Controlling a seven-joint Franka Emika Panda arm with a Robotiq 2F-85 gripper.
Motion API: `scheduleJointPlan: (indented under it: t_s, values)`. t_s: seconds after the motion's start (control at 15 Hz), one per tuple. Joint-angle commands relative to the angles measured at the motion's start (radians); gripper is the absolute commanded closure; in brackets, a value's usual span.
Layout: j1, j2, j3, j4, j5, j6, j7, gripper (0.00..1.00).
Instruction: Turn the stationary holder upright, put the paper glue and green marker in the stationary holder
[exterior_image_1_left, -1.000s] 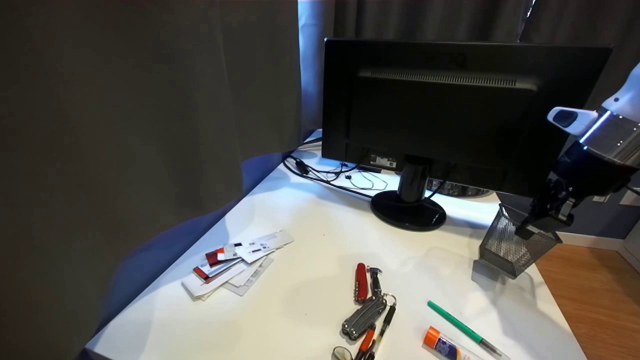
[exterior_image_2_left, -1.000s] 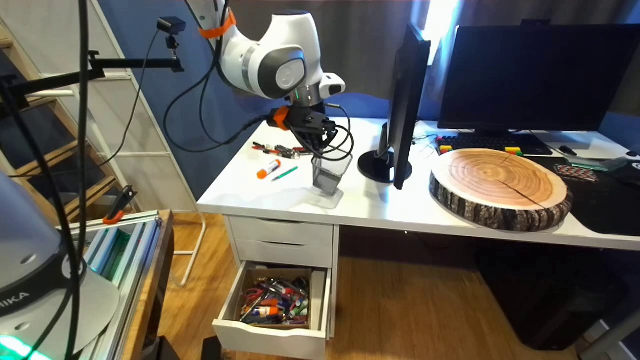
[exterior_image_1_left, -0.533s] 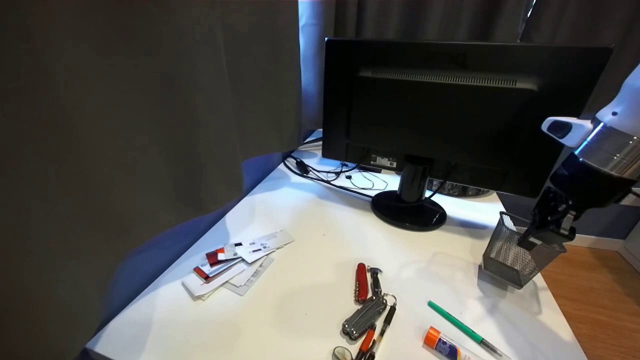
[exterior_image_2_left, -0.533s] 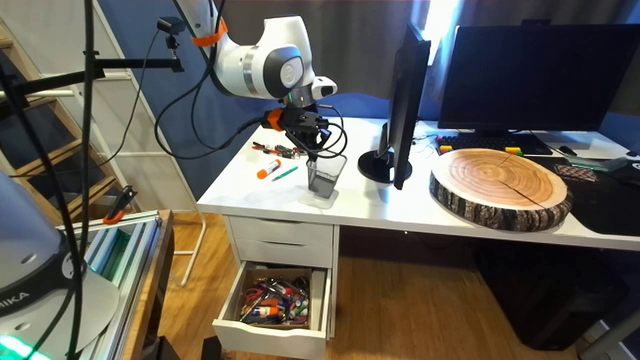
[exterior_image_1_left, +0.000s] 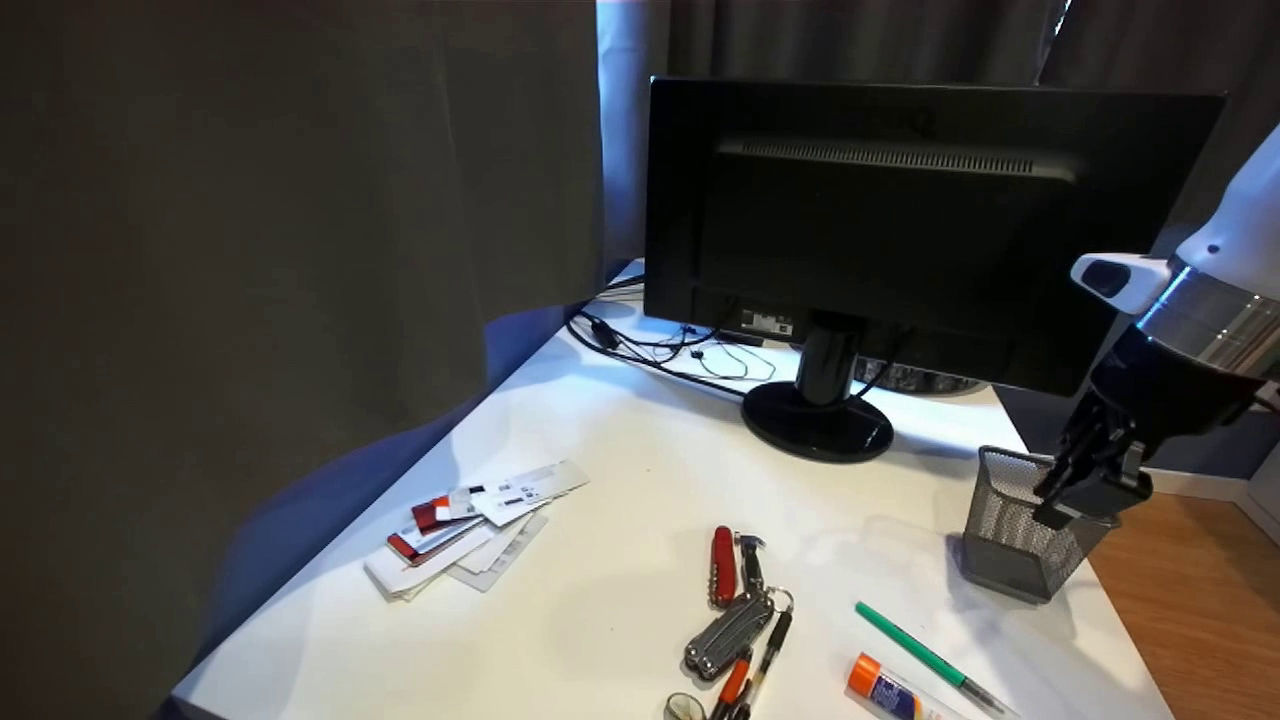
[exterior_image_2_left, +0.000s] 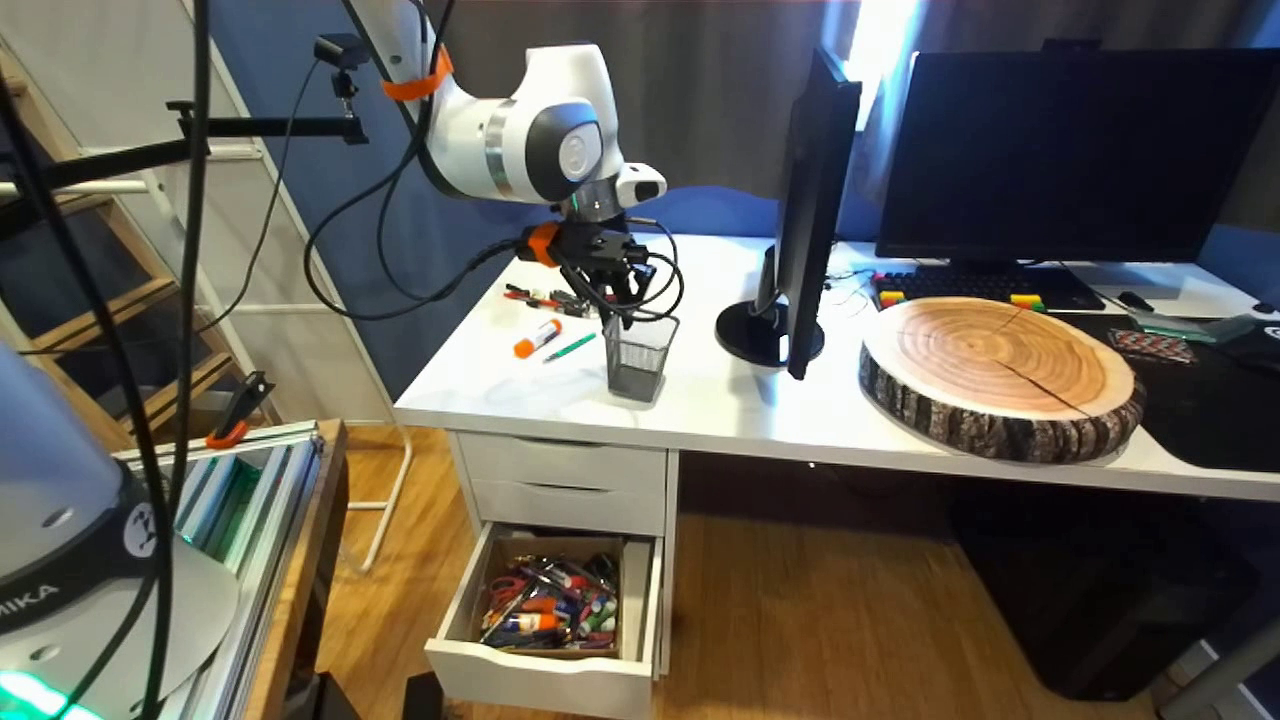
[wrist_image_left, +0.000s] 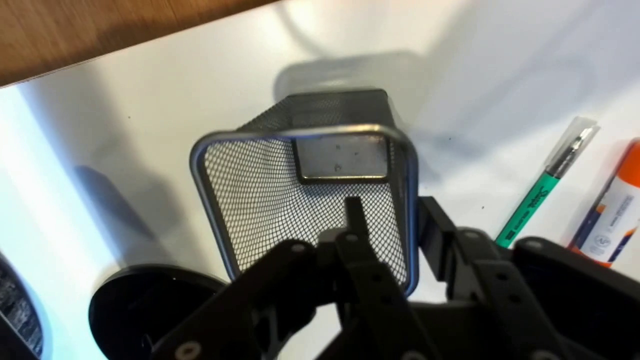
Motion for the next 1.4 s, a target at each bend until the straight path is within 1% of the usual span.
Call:
scheduleJointPlan:
  t_s: [0.0, 0.2, 0.27, 0.33, 0.4, 0.53, 0.6, 0.8, 0.93, 1.13, 1.33]
  values:
    - [-0.006, -0.066, 0.015, -0.009, -0.032, -0.034, 0.066, 0.35]
    - [-0.012, -0.111, 0.04, -0.016, -0.015, -0.07, 0.095, 0.14]
    - [-0.022, -0.129, 0.063, -0.02, 0.007, -0.084, 0.098, 0.06]
    - [-0.038, -0.141, 0.095, -0.024, 0.041, -0.097, 0.091, 0.02]
    - [-0.065, -0.147, 0.147, -0.024, 0.103, -0.116, 0.06, 0.0]
    - [-0.108, -0.135, 0.243, -0.014, 0.236, -0.154, 0.003, 0.0]
    - [-0.132, -0.12, 0.297, -0.003, 0.321, -0.179, -0.039, 0.0]
    - [-0.173, -0.076, 0.397, 0.015, 0.478, -0.222, -0.149, 0.0]
    - [-0.189, -0.047, 0.432, 0.014, 0.52, -0.221, -0.228, 0.0]
    - [-0.218, 0.012, 0.462, 0.008, 0.527, -0.188, -0.331, 0.0]
    - [-0.253, 0.092, 0.474, 0.014, 0.511, -0.144, -0.398, 0.0]
